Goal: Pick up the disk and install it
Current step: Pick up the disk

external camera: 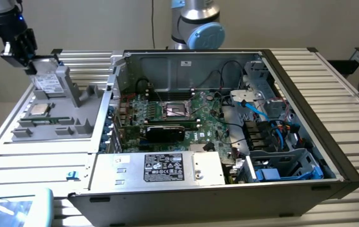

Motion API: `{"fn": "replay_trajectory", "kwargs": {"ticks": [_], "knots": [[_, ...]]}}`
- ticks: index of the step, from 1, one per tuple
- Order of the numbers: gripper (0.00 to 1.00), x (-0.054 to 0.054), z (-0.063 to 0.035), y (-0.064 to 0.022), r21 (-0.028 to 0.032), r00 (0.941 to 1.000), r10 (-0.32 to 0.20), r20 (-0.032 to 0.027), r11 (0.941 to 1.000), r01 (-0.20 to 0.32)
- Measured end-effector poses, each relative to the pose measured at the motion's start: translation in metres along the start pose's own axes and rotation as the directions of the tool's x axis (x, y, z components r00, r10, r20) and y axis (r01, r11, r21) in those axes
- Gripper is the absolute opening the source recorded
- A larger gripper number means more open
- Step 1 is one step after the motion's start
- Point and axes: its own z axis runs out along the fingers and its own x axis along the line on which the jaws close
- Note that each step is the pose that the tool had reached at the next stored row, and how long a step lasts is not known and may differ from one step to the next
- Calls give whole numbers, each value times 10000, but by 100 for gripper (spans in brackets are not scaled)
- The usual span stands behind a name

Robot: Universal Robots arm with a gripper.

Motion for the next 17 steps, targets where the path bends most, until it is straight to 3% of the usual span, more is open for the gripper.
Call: {"fn": "replay_trajectory", "kwargs": {"ticks": [17], "knots": [[39, 25, 7, 0, 0, 10000, 2, 1, 10000, -2]]}}
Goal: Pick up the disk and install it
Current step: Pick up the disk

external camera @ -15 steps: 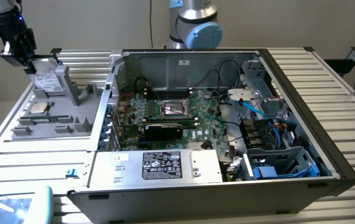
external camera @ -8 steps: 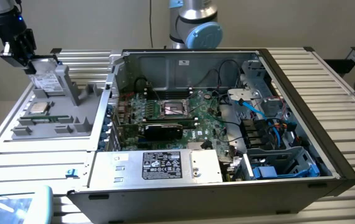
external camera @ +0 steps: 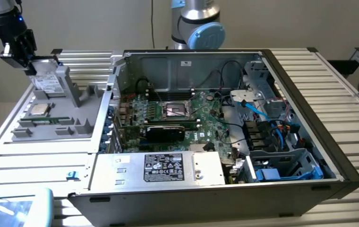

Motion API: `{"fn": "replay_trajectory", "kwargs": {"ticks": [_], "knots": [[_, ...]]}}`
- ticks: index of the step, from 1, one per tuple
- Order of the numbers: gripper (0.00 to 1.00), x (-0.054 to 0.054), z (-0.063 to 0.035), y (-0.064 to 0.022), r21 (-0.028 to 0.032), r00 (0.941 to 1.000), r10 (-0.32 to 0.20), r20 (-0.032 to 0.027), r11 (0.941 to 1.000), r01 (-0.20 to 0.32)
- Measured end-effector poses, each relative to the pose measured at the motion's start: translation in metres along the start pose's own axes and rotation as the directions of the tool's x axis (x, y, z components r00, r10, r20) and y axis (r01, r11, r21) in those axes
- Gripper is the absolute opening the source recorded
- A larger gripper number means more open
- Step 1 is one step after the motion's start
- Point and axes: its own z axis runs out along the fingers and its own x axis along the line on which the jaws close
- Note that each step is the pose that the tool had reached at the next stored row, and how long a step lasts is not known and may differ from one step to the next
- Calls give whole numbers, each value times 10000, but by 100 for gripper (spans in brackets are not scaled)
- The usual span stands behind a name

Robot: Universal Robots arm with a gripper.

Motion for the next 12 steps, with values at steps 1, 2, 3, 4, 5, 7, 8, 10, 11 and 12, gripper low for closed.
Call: {"fn": "replay_trajectory", "kwargs": {"ticks": [1, 2, 3, 4, 5, 7, 8, 10, 11, 12], "knots": [[39, 0, 0, 0, 0, 10000, 0, 0, 10000, 0], [39, 0, 0, 0, 0, 10000, 0, 0, 10000, 0], [39, 0, -2, 0, 1, 10000, 0, -2, 10000, 0], [39, 0, -15, 1, 0, 10000, 0, -11, 10000, 0], [39, -1, -33, 2, 1, 10000, 0, -21, 10000, 0], [39, -2, -40, 2, 2, 10000, 2, -46, 10000, -2], [39, -2, -40, 2, 3, 10000, 2, -58, 10000, -2], [39, -2, -42, 2, -1, 10000, 3, -75, 10000, -3], [39, -2, -42, 3, -2, 10000, 4, -82, 10000, -4], [39, -2, -42, 3, -1, 10000, 4, -91, 10000, -4]]}}
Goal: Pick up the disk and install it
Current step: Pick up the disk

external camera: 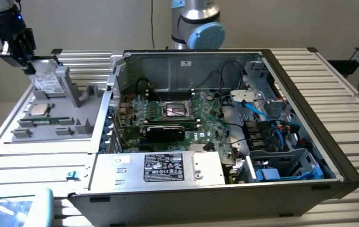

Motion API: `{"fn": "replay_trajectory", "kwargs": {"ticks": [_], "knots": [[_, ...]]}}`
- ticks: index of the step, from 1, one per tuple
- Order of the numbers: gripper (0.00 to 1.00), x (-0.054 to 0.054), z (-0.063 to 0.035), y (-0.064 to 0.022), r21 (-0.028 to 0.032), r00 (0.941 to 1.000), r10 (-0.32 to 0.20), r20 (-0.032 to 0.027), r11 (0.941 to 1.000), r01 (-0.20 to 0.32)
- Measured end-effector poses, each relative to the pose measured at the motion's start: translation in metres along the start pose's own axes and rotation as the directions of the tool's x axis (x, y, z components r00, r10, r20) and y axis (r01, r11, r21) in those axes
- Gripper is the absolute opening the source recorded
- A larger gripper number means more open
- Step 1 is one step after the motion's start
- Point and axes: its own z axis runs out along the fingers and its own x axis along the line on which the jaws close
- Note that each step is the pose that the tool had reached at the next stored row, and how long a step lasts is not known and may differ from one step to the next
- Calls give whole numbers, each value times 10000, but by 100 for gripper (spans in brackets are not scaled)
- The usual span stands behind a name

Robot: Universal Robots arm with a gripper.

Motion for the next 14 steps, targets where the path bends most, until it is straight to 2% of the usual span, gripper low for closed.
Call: {"fn": "replay_trajectory", "kwargs": {"ticks": [6, 14], "knots": [[39, 0, 0, 0, 0, 10000, 1, -19, 10000, -1], [39, -2, 1, 0, 3, 10000, 0, 1, 10000, 0]]}}
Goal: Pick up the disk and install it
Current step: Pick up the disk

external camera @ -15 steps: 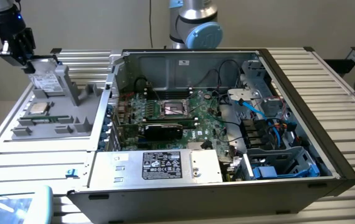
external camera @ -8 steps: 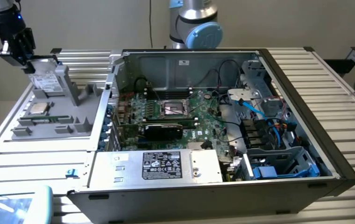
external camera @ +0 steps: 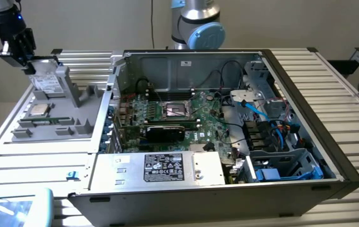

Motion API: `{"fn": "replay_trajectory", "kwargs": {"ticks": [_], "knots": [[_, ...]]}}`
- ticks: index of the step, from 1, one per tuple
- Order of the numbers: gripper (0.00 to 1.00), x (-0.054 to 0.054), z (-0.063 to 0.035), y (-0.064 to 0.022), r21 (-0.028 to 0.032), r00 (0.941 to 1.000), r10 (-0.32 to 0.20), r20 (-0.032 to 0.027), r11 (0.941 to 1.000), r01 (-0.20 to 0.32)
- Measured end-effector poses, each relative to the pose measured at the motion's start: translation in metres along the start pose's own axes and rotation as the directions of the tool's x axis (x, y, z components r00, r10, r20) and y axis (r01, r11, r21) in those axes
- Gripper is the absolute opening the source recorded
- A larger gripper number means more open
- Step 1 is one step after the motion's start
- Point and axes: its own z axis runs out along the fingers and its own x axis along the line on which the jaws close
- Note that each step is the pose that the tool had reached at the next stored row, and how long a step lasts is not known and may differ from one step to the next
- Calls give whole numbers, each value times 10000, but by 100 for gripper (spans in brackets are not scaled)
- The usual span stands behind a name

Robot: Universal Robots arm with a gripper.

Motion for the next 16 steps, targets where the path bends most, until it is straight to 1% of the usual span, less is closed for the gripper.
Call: {"fn": "replay_trajectory", "kwargs": {"ticks": [4, 6, 8, 12, 13, 16], "knots": [[39, -6, 0, -1, -1, 10000, -2, 17, 10000, 2], [39, -7, 0, -3, 0, 10000, -2, 46, 10000, 2], [39, -7, 0, -5, 1, 9999, -6, 115, 10000, 6], [39, -7, 1, -5, 4, 9995, -17, 303, 10000, 17], [39, -8, 3, -6, 4, 9994, -18, 332, 10000, 18], [39, -7, 3, -5, -6, 9994, -17, 333, 10000, 17]]}}
